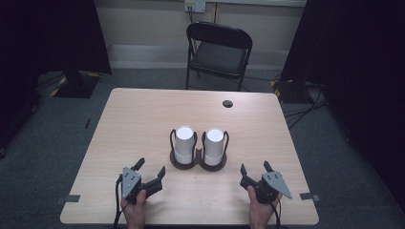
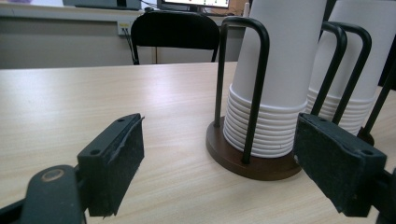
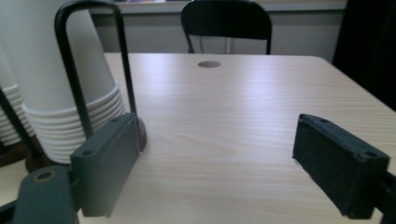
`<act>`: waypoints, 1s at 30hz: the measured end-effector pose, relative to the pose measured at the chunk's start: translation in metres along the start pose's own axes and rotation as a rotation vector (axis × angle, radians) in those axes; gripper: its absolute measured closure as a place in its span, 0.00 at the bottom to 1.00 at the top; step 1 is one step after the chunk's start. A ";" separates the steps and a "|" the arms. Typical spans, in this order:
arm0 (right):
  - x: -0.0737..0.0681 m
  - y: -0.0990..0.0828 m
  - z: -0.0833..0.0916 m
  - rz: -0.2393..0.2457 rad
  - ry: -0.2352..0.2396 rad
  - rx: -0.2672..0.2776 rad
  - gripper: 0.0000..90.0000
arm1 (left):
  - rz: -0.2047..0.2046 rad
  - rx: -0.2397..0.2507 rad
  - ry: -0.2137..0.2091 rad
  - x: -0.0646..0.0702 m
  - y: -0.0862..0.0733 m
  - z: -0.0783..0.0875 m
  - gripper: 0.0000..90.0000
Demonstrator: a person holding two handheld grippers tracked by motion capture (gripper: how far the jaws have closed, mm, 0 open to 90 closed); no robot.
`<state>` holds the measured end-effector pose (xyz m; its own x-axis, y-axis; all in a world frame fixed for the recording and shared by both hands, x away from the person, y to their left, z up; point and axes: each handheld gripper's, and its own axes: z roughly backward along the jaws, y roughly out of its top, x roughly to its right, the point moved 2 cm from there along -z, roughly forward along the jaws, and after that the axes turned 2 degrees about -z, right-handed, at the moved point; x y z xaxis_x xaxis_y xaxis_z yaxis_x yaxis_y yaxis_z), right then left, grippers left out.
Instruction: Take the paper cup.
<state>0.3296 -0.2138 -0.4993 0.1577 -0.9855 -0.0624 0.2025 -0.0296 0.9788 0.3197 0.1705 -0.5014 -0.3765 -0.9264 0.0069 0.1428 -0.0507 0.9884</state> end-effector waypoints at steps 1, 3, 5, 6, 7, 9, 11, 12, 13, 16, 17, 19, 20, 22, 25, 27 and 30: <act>-0.001 0.000 0.000 0.009 -0.002 0.000 0.17 | -0.003 -0.009 0.012 0.000 0.000 0.000 0.17; -0.005 0.000 -0.001 0.052 -0.023 -0.014 0.15 | 0.015 -0.006 0.022 -0.002 0.000 0.000 0.20; -0.006 0.000 -0.002 0.056 -0.019 -0.026 0.14 | 0.031 0.009 0.022 -0.003 0.000 0.001 0.21; -0.006 0.000 -0.004 0.054 -0.019 -0.038 0.15 | 0.028 0.017 0.021 -0.004 -0.001 0.002 0.21; -0.006 0.000 -0.004 0.057 -0.009 -0.044 0.15 | 0.024 0.019 0.018 -0.003 -0.001 0.003 0.21; -0.005 0.000 -0.005 0.029 0.020 -0.085 0.17 | 0.016 0.021 0.015 -0.003 -0.001 0.003 0.21; -0.005 0.000 -0.006 0.026 0.025 -0.096 0.17 | 0.008 0.016 0.005 -0.002 0.000 0.002 0.21; -0.005 0.001 -0.007 0.023 0.038 -0.104 0.17 | 0.008 0.015 0.005 -0.002 0.000 0.002 0.20; -0.005 0.001 -0.007 0.018 0.058 -0.113 0.17 | 0.007 0.016 0.007 -0.002 0.000 0.002 0.20; -0.007 0.001 -0.008 0.007 0.089 -0.116 0.22 | 0.011 0.020 0.005 -0.002 0.000 0.002 0.20; -0.007 0.001 -0.008 -0.008 0.096 -0.115 0.23 | 0.012 0.018 0.008 -0.003 0.000 0.002 0.20; -0.009 0.002 -0.007 -0.026 0.116 -0.110 0.24 | 0.011 0.015 0.008 -0.002 0.000 0.002 0.19; -0.011 0.003 -0.007 -0.033 0.135 -0.104 0.25 | 0.011 0.012 0.007 -0.002 0.000 0.002 0.19; -0.013 0.004 -0.007 -0.035 0.156 -0.097 0.27 | 0.007 0.010 0.001 -0.002 0.000 0.001 0.19; -0.023 0.009 -0.006 -0.043 0.215 -0.070 0.31 | 0.007 0.011 0.001 -0.002 0.000 0.002 0.19; -0.025 0.010 -0.005 -0.037 0.217 -0.060 0.31 | 0.009 0.013 0.001 -0.002 0.000 0.002 0.19; -0.030 0.013 -0.006 -0.027 0.242 -0.055 0.31 | 0.006 0.012 0.000 -0.002 0.000 0.002 0.19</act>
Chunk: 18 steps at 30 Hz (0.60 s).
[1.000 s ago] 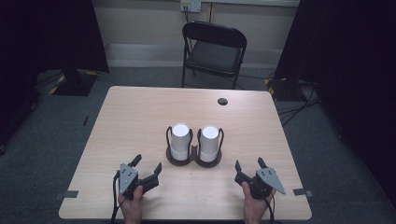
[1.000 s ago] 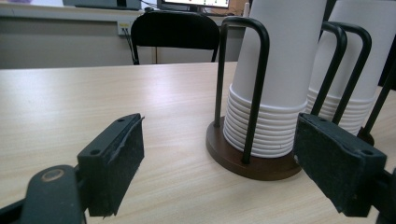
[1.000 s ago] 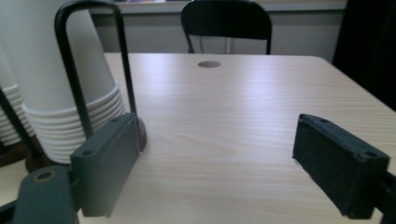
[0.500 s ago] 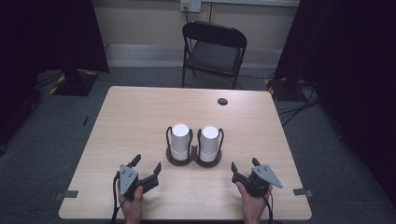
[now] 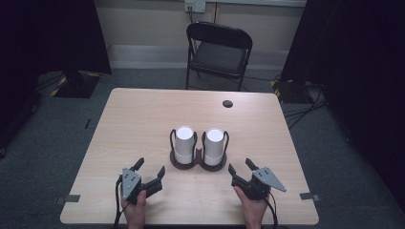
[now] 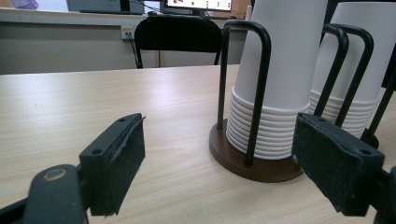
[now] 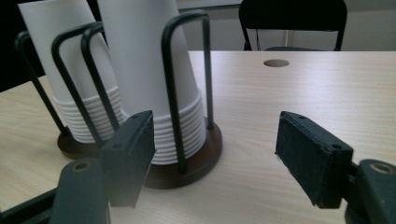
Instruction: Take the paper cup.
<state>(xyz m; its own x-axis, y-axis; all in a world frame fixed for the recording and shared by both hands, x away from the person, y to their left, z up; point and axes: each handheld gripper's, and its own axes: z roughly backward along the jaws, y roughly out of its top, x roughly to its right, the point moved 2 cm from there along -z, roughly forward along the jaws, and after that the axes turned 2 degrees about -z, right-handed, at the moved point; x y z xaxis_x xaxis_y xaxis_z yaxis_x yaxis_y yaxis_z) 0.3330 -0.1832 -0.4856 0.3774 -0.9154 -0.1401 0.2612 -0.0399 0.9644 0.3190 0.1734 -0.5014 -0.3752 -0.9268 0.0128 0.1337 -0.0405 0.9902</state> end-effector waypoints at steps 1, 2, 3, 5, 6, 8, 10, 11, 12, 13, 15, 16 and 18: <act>-0.001 0.001 -0.001 0.009 0.004 -0.002 0.31 | 0.000 0.000 -0.001 0.000 0.000 0.000 0.19; -0.003 0.003 -0.001 0.015 0.021 0.002 0.31 | 0.001 0.000 -0.001 0.000 0.000 0.000 0.19; -0.003 0.003 -0.001 0.015 0.021 0.002 0.31 | 0.001 0.000 -0.001 0.001 0.000 0.000 0.19; -0.005 0.006 -0.001 0.023 0.028 0.003 0.31 | 0.003 0.001 0.001 0.001 0.000 0.000 0.19; -0.006 0.010 -0.001 0.023 0.037 0.010 0.31 | 0.003 0.001 0.002 0.001 0.000 0.000 0.19; -0.007 0.011 -0.001 0.024 0.042 0.009 0.32 | 0.001 0.000 0.000 0.000 0.000 0.000 0.19; -0.009 0.015 -0.001 0.029 0.063 -0.002 0.34 | 0.000 -0.001 -0.001 0.000 0.000 0.000 0.19; -0.010 0.016 -0.001 0.035 0.063 -0.003 0.34 | 0.000 -0.001 -0.001 0.000 0.000 0.000 0.19; -0.011 0.017 -0.002 0.043 0.065 0.003 0.34 | 0.000 0.000 -0.001 0.000 0.000 0.000 0.19; -0.012 0.020 -0.003 0.045 0.070 0.006 0.34 | 0.002 0.001 0.000 0.000 0.000 0.000 0.19; -0.013 0.022 -0.003 0.036 0.076 0.016 0.34 | 0.004 0.002 0.000 0.000 0.000 0.000 0.19; -0.013 0.023 -0.004 0.034 0.082 0.020 0.34 | 0.002 0.002 0.000 0.000 0.000 0.000 0.19; -0.014 0.027 -0.005 0.029 0.095 0.020 0.34 | 0.002 0.002 -0.001 0.000 0.000 0.000 0.19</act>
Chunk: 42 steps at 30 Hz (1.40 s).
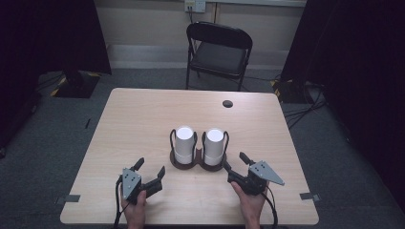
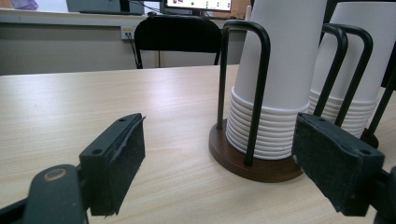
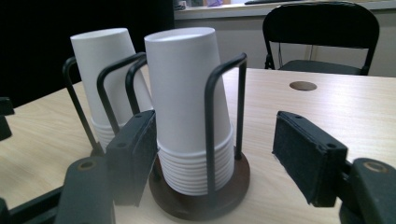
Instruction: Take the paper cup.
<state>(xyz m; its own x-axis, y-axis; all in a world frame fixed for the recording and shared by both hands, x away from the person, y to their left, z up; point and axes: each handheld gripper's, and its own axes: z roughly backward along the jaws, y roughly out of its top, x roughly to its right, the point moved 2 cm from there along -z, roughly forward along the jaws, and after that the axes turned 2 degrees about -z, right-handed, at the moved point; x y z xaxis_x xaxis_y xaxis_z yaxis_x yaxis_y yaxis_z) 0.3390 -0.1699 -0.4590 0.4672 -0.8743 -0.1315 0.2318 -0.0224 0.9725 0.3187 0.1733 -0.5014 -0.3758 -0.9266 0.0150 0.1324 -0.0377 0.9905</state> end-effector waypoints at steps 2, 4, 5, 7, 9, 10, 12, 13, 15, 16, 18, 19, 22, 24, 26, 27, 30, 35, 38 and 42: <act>-0.002 0.005 -0.002 -0.005 0.020 0.001 0.32 | 0.000 0.001 0.000 0.000 0.000 0.000 0.19; -0.002 0.006 -0.002 0.001 0.022 0.005 0.32 | 0.000 0.001 0.001 0.000 0.000 0.000 0.19; -0.002 0.008 -0.003 0.003 0.022 0.003 0.32 | 0.000 0.001 0.001 0.000 0.000 0.000 0.19; -0.003 0.013 -0.005 0.014 0.025 0.009 0.32 | -0.001 0.000 0.000 0.000 0.000 0.000 0.19; -0.004 0.016 -0.006 0.020 0.031 0.014 0.33 | 0.000 0.000 0.000 0.000 0.000 0.000 0.19; -0.004 0.018 -0.006 0.019 0.038 0.014 0.33 | -0.001 -0.001 0.000 0.000 0.000 0.000 0.19; -0.004 0.020 -0.007 0.025 0.036 0.017 0.33 | -0.001 -0.002 -0.004 0.000 0.000 0.000 0.19; -0.004 0.022 -0.007 0.029 0.035 0.021 0.33 | -0.001 -0.001 -0.004 0.000 0.000 0.000 0.19; -0.005 0.025 -0.008 0.031 0.038 0.020 0.33 | -0.003 0.000 -0.002 0.000 0.000 0.000 0.19; -0.005 0.027 -0.009 0.037 0.036 0.026 0.33 | -0.002 0.000 -0.002 0.000 0.000 0.000 0.19; -0.005 0.030 -0.011 0.044 0.042 0.029 0.34 | -0.001 0.001 -0.003 0.000 0.000 0.000 0.19; -0.006 0.032 -0.012 0.049 0.043 0.027 0.34 | -0.001 0.001 -0.003 0.000 0.000 0.000 0.19; -0.008 0.036 -0.016 0.059 0.057 0.023 0.34 | -0.001 0.001 -0.002 0.000 0.000 0.000 0.19; -0.010 0.040 -0.020 0.082 0.068 0.023 0.34 | -0.001 0.001 -0.002 0.000 0.000 0.000 0.19; -0.011 0.041 -0.021 0.083 0.073 0.026 0.33 | -0.001 0.002 -0.001 0.000 0.000 0.000 0.19; -0.011 0.043 -0.022 0.086 0.076 0.029 0.33 | -0.002 0.002 -0.002 0.000 0.000 0.000 0.19; -0.013 0.046 -0.026 0.093 0.083 0.031 0.34 | -0.001 0.003 -0.003 0.000 0.000 0.000 0.19; -0.013 0.052 -0.033 0.107 0.095 0.031 0.35 | -0.001 0.003 -0.003 0.000 0.000 0.000 0.19; -0.015 0.054 -0.037 0.115 0.097 0.027 0.35 | -0.002 0.003 -0.004 0.000 0.000 0.000 0.19; -0.017 0.057 -0.045 0.129 0.104 0.021 0.33 | -0.002 0.004 -0.003 0.000 0.000 0.000 0.19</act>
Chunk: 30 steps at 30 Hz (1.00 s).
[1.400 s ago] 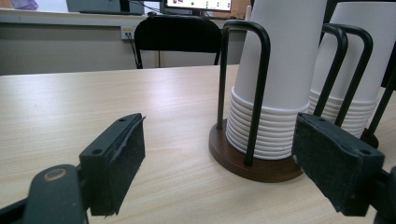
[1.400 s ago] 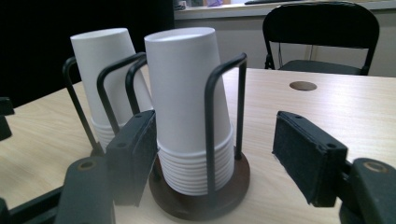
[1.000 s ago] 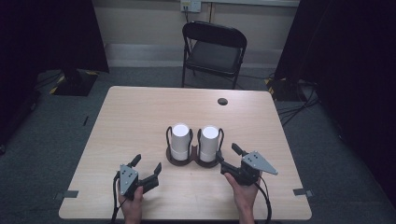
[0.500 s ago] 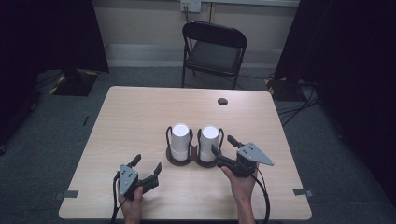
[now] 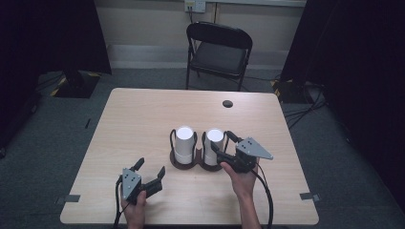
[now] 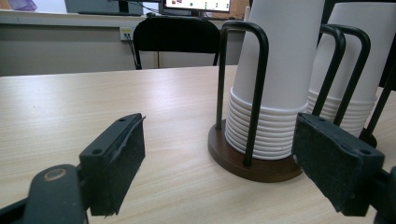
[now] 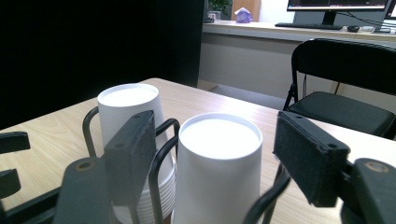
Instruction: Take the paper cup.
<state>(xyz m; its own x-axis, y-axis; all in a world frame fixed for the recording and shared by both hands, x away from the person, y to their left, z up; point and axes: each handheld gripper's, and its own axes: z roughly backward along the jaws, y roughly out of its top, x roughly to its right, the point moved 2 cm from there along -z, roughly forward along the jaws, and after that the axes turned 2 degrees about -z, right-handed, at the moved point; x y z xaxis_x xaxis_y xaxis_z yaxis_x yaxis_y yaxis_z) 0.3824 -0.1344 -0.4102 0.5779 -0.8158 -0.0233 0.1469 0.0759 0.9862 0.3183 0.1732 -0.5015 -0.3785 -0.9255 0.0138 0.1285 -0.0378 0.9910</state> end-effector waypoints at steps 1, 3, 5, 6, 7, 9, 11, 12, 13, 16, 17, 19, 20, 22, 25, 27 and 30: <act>0.000 0.001 -0.004 0.004 0.003 -0.002 0.33 | 0.000 0.000 0.000 0.000 0.000 0.000 0.19; 0.001 0.001 -0.006 0.007 0.002 -0.004 0.32 | 0.001 0.001 0.000 0.000 0.000 0.000 0.19; 0.001 0.000 -0.011 0.014 -0.002 -0.009 0.31 | 0.000 0.000 0.000 0.000 0.000 0.000 0.19; 0.001 0.000 -0.012 0.015 -0.014 -0.011 0.29 | 0.000 0.001 -0.001 0.000 0.000 0.000 0.19; 0.001 0.000 -0.014 0.020 -0.015 -0.015 0.29 | 0.001 0.000 -0.001 0.000 0.000 0.000 0.19; 0.002 0.001 -0.018 0.020 -0.014 -0.023 0.29 | 0.001 0.001 -0.002 0.000 0.000 0.000 0.19; 0.002 0.000 -0.022 0.017 -0.011 -0.028 0.29 | 0.001 0.001 -0.003 0.000 0.000 0.000 0.19; 0.003 0.000 -0.024 0.017 -0.010 -0.030 0.29 | 0.001 0.001 -0.002 0.000 0.000 0.000 0.19; 0.003 -0.001 -0.025 0.012 -0.008 -0.033 0.29 | 0.001 0.001 -0.002 0.000 0.000 0.000 0.19; 0.003 -0.004 -0.031 0.008 -0.005 -0.044 0.29 | 0.000 0.002 -0.002 0.000 0.000 0.000 0.19; 0.003 -0.004 -0.032 0.008 -0.007 -0.046 0.29 | 0.000 0.002 -0.001 0.000 0.000 0.000 0.19; 0.003 -0.006 -0.034 0.007 -0.007 -0.048 0.29 | -0.001 0.002 -0.002 0.000 0.000 0.000 0.19; 0.003 -0.007 -0.035 0.007 -0.008 -0.049 0.29 | -0.001 0.002 -0.002 0.000 0.000 0.000 0.19; 0.003 -0.008 -0.037 0.007 -0.013 -0.052 0.30 | 0.000 0.002 -0.002 0.000 0.000 0.000 0.19; 0.004 -0.009 -0.038 0.011 -0.017 -0.046 0.31 | 0.001 0.003 -0.004 0.000 0.000 0.000 0.19; 0.004 -0.009 -0.039 0.016 -0.021 -0.045 0.32 | 0.000 0.003 -0.004 0.000 0.000 0.000 0.19; 0.006 -0.010 -0.041 0.014 -0.021 -0.057 0.32 | 0.000 0.003 -0.002 0.000 0.000 0.000 0.19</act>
<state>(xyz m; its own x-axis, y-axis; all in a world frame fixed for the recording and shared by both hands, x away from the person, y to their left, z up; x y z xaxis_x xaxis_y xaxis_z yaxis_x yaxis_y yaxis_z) 0.4170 -0.1166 -0.4269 0.5636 -0.8260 -0.0058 0.1850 0.1194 0.9754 0.3180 0.1735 -0.5015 -0.3802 -0.9248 0.0139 0.1254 -0.0367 0.9914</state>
